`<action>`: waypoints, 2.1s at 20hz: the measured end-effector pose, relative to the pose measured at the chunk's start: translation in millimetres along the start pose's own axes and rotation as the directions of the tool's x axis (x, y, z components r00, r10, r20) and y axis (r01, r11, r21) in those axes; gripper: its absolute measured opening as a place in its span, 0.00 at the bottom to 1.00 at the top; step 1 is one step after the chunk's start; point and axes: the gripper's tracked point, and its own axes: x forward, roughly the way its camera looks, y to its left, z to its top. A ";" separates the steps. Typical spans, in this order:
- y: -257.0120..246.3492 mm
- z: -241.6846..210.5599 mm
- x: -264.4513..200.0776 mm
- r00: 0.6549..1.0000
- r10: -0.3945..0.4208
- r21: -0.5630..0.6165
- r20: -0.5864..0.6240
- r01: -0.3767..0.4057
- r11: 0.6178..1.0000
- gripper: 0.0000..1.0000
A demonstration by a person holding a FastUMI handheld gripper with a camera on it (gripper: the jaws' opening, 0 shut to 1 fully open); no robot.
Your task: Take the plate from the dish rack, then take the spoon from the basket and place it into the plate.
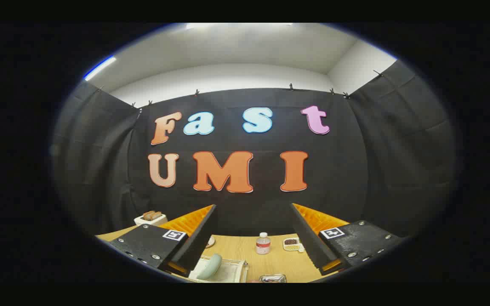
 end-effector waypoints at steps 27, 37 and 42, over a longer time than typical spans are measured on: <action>55.8 -118.7 25.2 0.903 0.119 0.015 -0.414 -0.124 0.992 0.99; 86.2 -227.6 39.1 0.631 0.196 0.125 -0.751 -0.155 0.980 0.96; 95.0 -276.7 31.5 0.471 0.175 0.107 -0.864 -0.169 0.980 0.89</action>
